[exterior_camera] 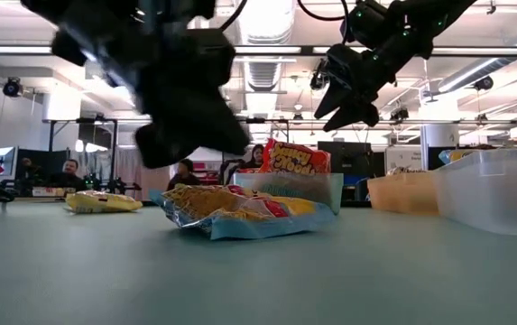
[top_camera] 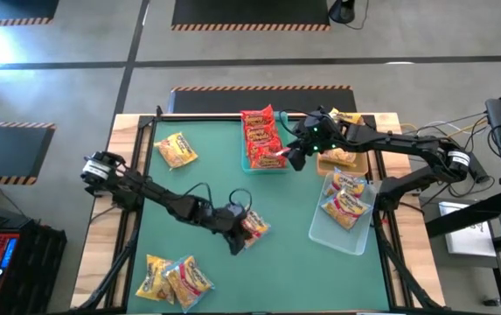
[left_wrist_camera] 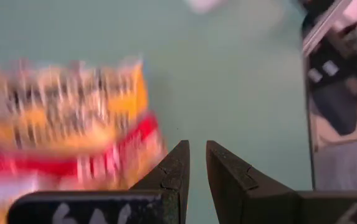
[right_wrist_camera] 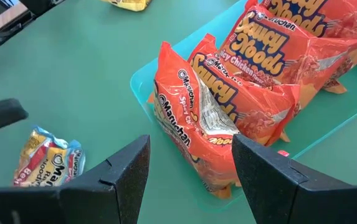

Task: Sort Maruchan noodles
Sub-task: Put the blue noodle pack into the transparent bin

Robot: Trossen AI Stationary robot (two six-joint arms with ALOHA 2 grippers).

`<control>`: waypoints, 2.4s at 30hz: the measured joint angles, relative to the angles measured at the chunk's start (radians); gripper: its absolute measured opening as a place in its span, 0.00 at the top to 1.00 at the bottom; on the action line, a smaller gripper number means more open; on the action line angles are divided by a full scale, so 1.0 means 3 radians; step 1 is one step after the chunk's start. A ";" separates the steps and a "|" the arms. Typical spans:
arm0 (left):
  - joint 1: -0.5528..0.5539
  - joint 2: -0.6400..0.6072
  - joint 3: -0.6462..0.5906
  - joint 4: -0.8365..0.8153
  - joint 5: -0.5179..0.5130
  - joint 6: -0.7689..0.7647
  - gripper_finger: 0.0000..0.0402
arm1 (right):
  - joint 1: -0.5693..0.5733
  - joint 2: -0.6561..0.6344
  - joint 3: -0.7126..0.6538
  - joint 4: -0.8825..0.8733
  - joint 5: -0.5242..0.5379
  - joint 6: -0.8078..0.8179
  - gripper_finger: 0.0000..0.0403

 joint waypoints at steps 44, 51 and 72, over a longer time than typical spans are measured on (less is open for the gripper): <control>0.0074 0.0862 0.0496 -0.0168 -0.0609 -0.0620 0.91 | 0.0000 0.0000 -0.0008 -0.0100 0.0142 0.0080 0.47; 0.0067 0.0851 0.0696 -0.0453 -0.0857 -0.0157 0.91 | 0.0000 0.0000 -0.0008 -0.0171 0.0175 0.0096 0.47; 0.0098 0.0835 0.0835 -0.0445 -0.1270 0.1015 0.91 | 0.0000 0.0000 -0.0009 -0.0176 0.0177 0.0133 0.47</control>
